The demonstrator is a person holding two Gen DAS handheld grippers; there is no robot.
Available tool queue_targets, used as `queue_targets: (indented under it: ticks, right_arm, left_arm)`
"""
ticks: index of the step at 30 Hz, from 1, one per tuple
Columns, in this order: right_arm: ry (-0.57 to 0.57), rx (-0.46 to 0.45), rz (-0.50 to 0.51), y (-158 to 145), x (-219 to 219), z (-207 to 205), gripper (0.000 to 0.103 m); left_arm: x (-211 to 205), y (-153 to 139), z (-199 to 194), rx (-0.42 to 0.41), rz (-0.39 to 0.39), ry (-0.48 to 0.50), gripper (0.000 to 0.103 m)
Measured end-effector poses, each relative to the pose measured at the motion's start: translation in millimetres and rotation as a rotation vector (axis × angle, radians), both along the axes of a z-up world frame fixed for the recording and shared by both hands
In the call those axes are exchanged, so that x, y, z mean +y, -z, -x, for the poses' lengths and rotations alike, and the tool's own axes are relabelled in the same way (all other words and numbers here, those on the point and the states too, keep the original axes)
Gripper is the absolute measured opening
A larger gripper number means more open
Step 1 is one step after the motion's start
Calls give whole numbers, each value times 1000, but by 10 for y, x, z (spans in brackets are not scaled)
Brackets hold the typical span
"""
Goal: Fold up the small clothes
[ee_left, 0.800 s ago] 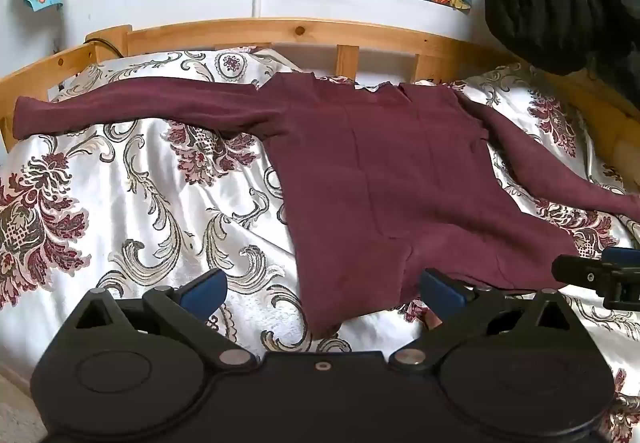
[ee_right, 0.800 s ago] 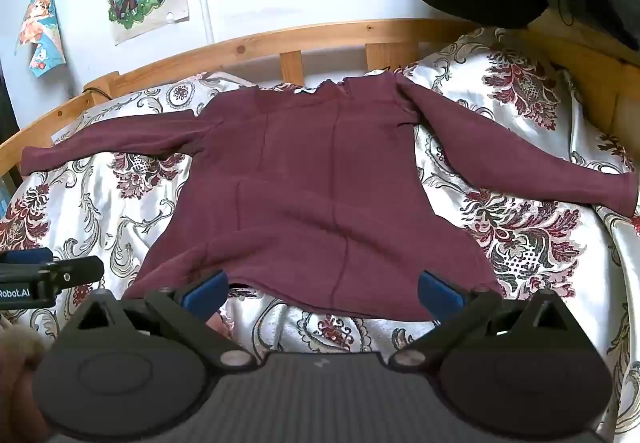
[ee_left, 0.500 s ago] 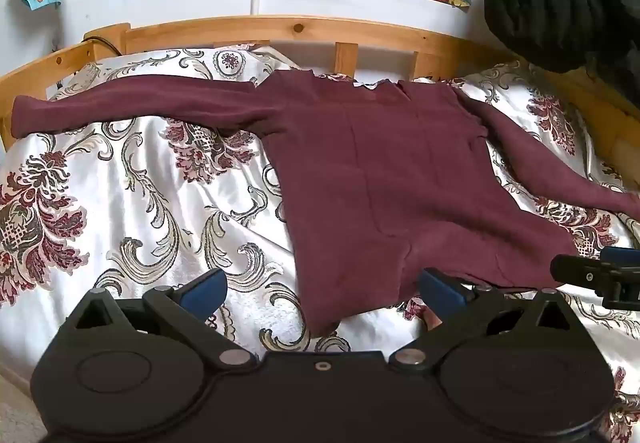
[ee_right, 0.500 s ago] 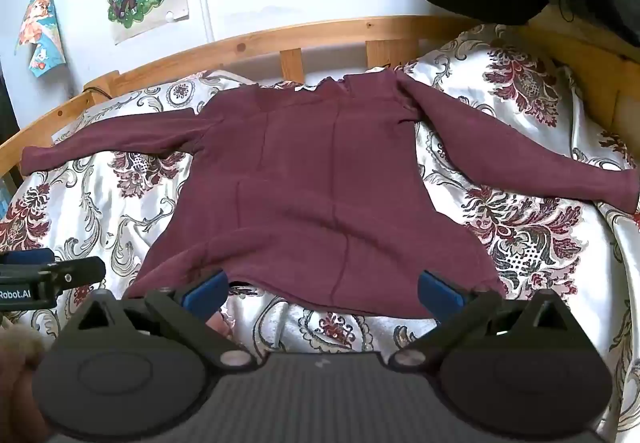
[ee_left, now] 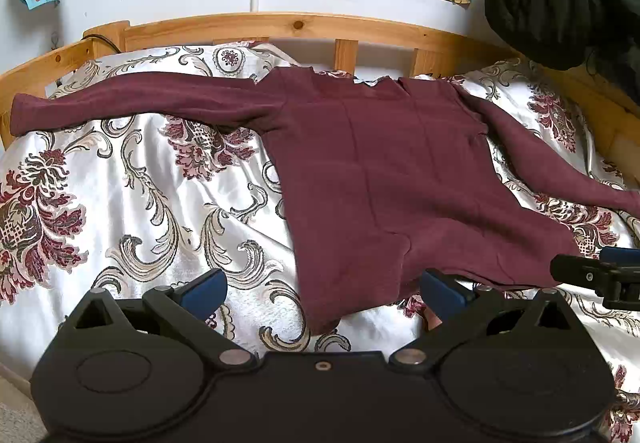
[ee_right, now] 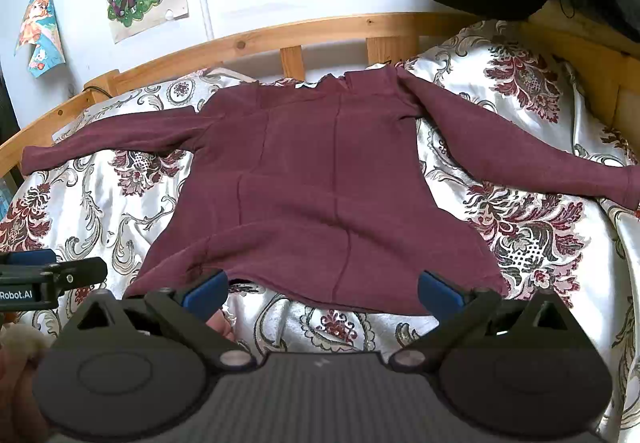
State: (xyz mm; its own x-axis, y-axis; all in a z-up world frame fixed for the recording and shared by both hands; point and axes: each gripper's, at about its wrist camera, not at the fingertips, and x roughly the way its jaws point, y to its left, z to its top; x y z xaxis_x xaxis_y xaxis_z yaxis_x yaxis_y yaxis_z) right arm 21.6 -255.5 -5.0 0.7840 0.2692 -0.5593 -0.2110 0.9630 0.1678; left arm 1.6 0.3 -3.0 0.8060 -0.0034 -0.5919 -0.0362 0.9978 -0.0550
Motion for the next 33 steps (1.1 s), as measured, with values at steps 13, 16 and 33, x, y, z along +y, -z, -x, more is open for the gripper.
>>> queue_targets:
  ticks: [13,16,33]
  right_arm:
    - [-1,4,-3,8,-1,-9,103]
    - [-1,5,-4,0,-4,-12,103]
    - [-1,9,-7,3,-8,-18,103]
  left_arm:
    - [19,11,-10,8,3,-3,102]
    - [19,11,-10,8,3,-3,102]
    - [31,24,-11,11,6,-6,102]
